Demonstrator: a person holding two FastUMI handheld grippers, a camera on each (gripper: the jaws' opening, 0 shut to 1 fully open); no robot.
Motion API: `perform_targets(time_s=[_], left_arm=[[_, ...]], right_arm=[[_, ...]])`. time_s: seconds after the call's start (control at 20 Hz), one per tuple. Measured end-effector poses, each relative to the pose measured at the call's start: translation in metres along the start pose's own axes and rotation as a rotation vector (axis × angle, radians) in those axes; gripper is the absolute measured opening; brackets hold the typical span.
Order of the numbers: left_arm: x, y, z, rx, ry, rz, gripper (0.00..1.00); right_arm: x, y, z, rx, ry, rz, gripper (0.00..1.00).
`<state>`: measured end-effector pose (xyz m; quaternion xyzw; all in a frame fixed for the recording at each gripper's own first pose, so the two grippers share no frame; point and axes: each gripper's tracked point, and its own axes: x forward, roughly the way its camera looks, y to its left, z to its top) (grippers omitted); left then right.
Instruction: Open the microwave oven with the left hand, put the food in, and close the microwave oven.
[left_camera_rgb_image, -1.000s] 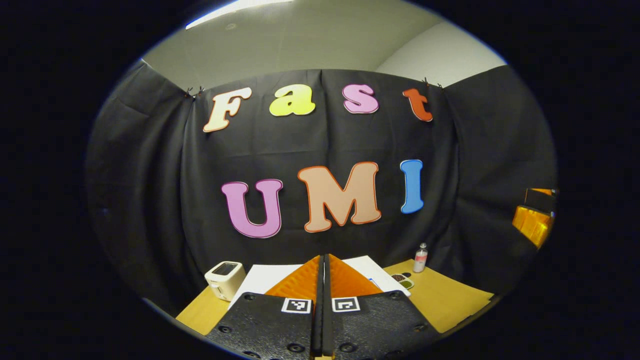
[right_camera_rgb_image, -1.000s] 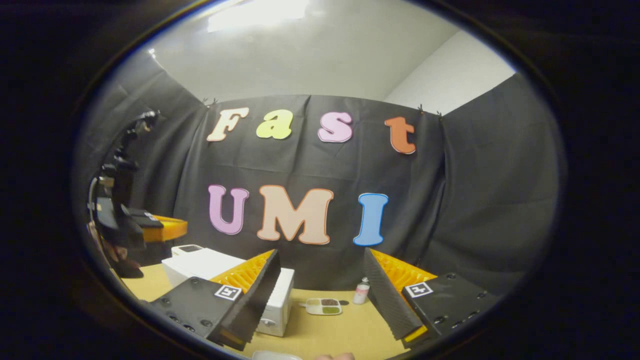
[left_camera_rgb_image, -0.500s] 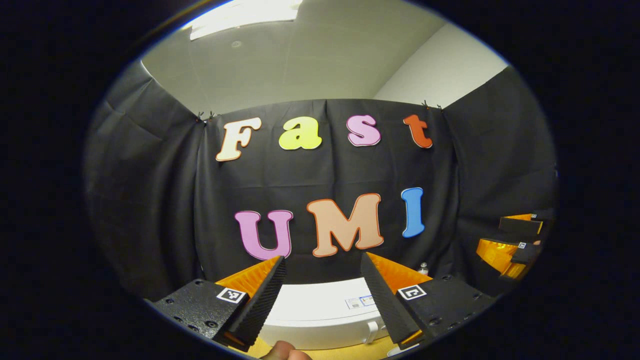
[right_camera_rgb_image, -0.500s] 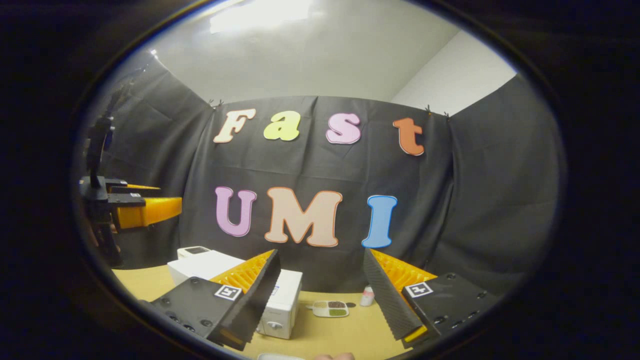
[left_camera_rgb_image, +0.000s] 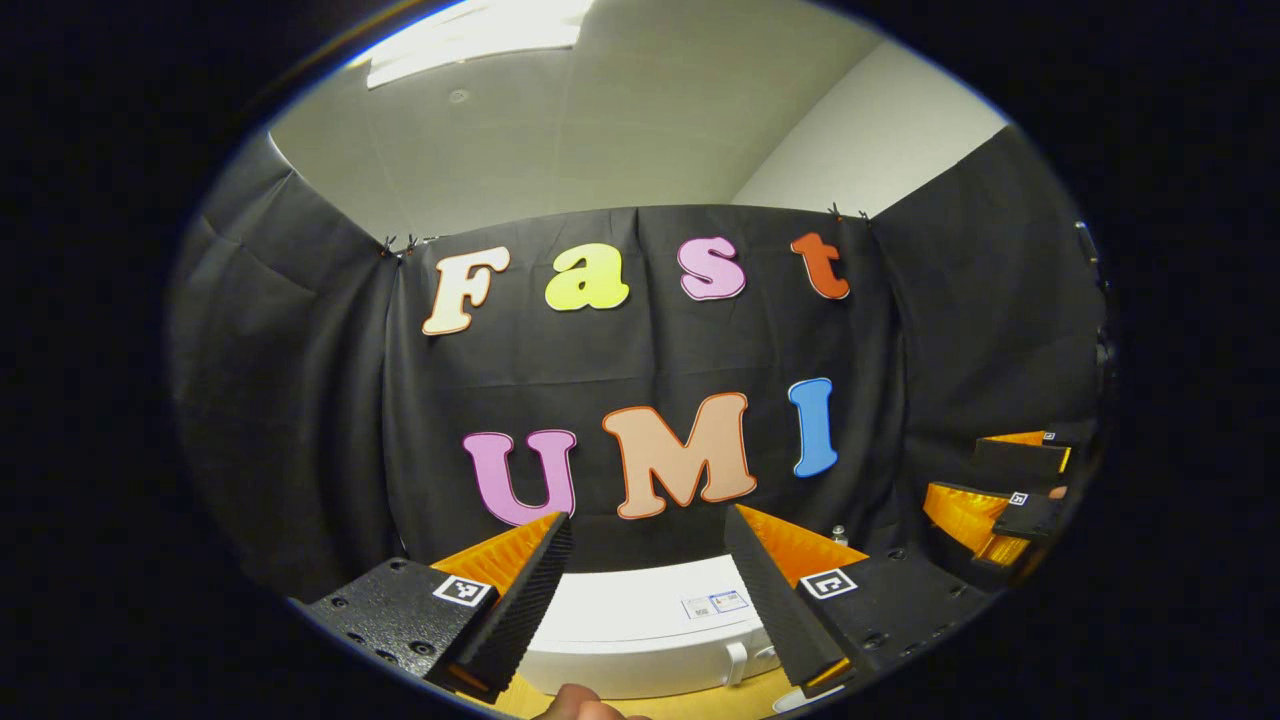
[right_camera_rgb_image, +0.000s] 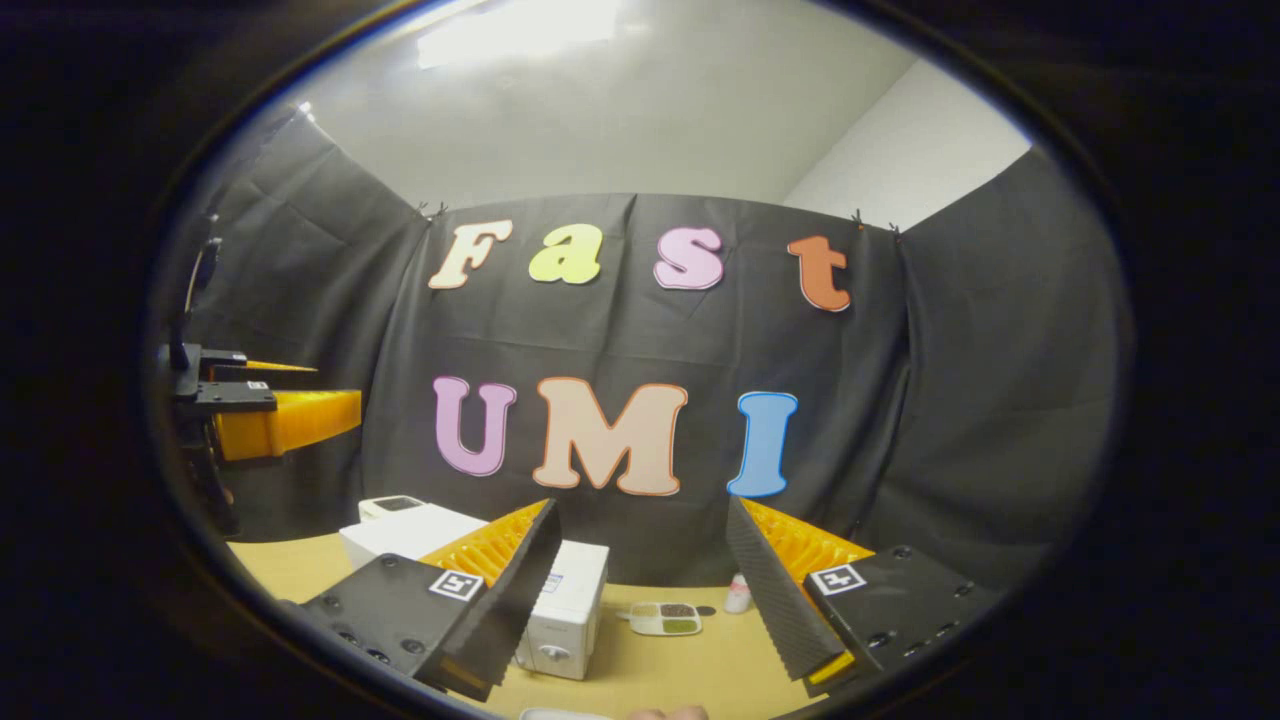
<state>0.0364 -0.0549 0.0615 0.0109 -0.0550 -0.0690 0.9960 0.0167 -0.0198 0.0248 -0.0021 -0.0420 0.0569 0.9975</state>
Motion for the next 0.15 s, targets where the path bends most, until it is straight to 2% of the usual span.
perform_targets(time_s=[0.05,0.15], left_arm=[[-0.0007,-0.0007,-0.0018,-0.005,0.007,-0.001,1.0],[-0.0028,0.0016,-0.0037,-0.009,0.014,0.002,0.96]], right_arm=[[0.0005,0.001,-0.0016,0.0,0.003,0.001,0.96],[-0.0008,0.0025,-0.001,0.003,0.006,0.002,0.96]])
